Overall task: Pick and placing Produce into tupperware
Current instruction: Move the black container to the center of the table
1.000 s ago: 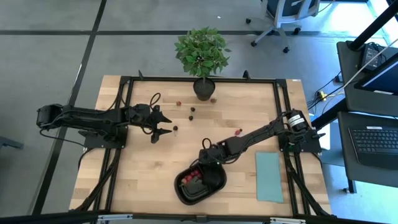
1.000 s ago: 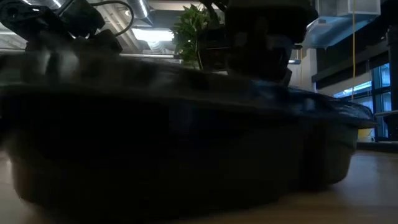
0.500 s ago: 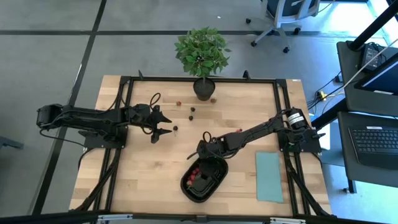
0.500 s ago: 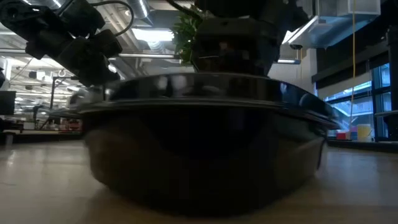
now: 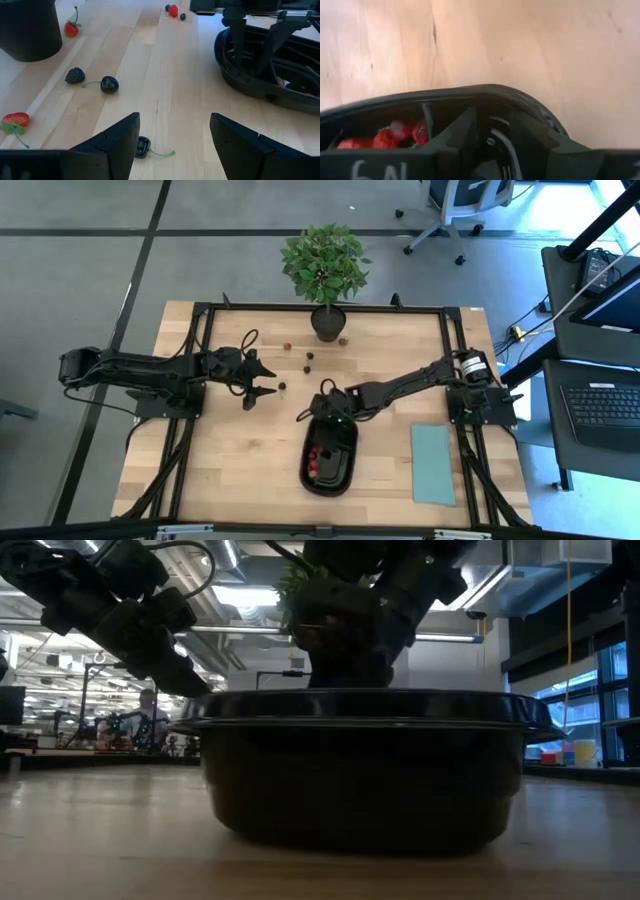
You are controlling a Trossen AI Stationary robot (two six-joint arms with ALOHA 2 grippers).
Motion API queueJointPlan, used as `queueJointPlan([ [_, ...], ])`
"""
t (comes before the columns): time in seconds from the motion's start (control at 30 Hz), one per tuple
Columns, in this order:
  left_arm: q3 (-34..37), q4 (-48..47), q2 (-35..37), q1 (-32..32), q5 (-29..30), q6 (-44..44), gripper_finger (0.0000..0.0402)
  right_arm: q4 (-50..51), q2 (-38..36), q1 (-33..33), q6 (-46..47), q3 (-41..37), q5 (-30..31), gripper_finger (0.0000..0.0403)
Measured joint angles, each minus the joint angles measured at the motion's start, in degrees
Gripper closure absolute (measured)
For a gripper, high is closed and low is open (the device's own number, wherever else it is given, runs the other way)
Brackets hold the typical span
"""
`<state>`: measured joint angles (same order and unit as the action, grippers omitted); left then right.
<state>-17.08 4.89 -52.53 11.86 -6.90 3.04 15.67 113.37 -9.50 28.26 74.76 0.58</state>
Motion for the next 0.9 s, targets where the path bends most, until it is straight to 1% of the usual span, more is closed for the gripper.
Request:
queueJointPlan([
  [0.13,0.00,-0.02,-0.01,0.00,-0.02,-0.01,0.0166,0.01,-0.01,1.10,-0.49,0.00,-0.02,0.0282],
  [0.9,0.00,-0.15,0.00,0.00,-0.02,-0.16,0.0166,-0.01,-0.01,8.90,-13.40,0.00,-0.15,0.0282],
])
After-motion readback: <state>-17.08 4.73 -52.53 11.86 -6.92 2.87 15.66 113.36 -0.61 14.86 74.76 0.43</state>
